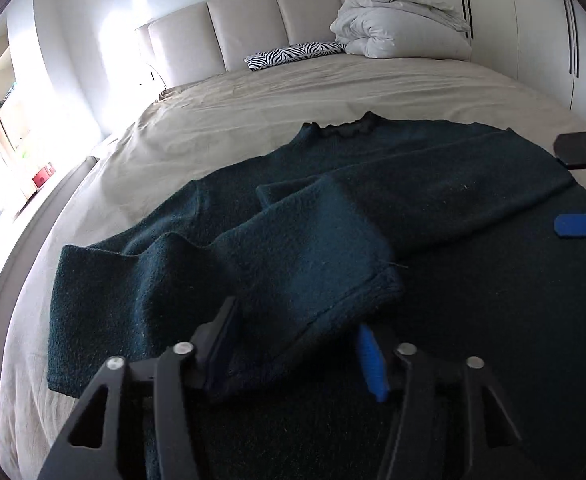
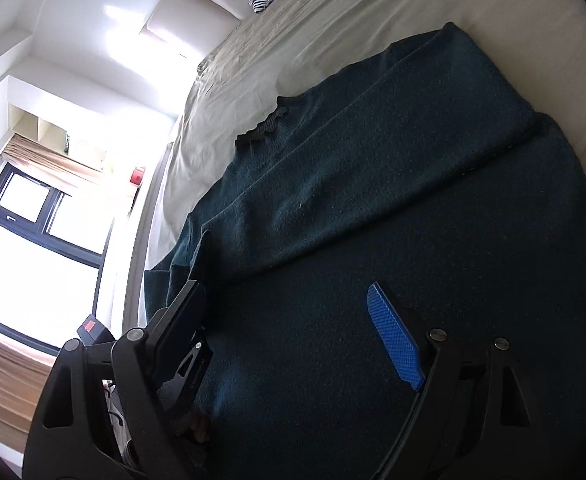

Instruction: Fold small clothes

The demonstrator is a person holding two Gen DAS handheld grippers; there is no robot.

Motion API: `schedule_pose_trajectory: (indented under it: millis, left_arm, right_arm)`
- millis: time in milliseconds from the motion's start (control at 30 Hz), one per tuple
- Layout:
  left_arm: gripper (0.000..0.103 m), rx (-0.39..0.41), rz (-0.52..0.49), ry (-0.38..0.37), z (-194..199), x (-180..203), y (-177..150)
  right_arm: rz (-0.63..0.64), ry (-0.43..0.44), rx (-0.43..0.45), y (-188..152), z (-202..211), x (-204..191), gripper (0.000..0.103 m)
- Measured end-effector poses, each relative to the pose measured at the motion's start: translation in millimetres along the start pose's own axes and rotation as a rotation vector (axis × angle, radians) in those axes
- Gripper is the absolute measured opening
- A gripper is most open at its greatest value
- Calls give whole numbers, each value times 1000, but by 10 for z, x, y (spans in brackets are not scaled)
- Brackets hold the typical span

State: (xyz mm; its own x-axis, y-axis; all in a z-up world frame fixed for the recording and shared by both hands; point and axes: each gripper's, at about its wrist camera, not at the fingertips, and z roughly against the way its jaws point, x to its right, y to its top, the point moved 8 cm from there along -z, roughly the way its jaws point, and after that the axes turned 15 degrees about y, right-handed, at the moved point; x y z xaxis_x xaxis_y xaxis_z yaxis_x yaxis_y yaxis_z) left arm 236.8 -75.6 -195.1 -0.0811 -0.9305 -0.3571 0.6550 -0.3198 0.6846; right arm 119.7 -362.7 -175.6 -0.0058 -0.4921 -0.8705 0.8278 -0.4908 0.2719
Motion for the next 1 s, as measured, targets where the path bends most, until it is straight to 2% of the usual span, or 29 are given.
schedule_pose_trajectory:
  millis: [167,233,333,367,433,467,500,567,600,700,767,867,933,1000]
  left_arm:
    - [78,-26,93,-57,-9,-197,5]
    - [78,-23,158,-89,66,-319,-21]
    - [78,-14,245,-123,169,-514,-84]
    - [78,-21,269,-129,185,-575,-118]
    - [78,-43,313,-142,192,-681,-199]
    - [78,-57,333,-150,184,-724,-244]
    - [78,-66,355,-153,170,-765,-285]
    - [78,-94,390,-158,115,-823,-359]
    - [78,-108,409,-162,84,-846,-389]
    - [78,-134,464,-171,28,-906,-448]
    - [78,-145,473,-180,-2,-904,-475]
    - [78,-138,479,-183,11,-903,-483]
    - [78,-136,485,-189,7,-909,-476]
    - [78,-139,494,-195,21,-916,-506]
  right_arm:
    - [-110,98,-131,88,-771,-15,80]
    - [-120,89,-176,89,-1033,-48,78]
    - [-63,48,-220,102,-1299,-213,78]
    - [-47,38,-231,93,-1367,-273,75]
    - [-18,18,-264,70,-1482,-352,61]
    - [-13,3,-286,50,-1533,-365,49]
    - [-3,-26,-310,0,-1561,-381,45]
    - [35,-102,-336,-80,-1553,-374,45]
    - [28,-112,-334,-104,-1517,-369,45]
    - [-32,-76,-311,-109,-1414,-336,45]
    - [-28,-89,-317,-101,-1429,-308,45]
    - [-38,-45,-315,-51,-1534,-337,45]
    - [-6,-70,-311,-16,-1613,-407,34]
    - [75,-104,-313,-30,-1649,-558,13]
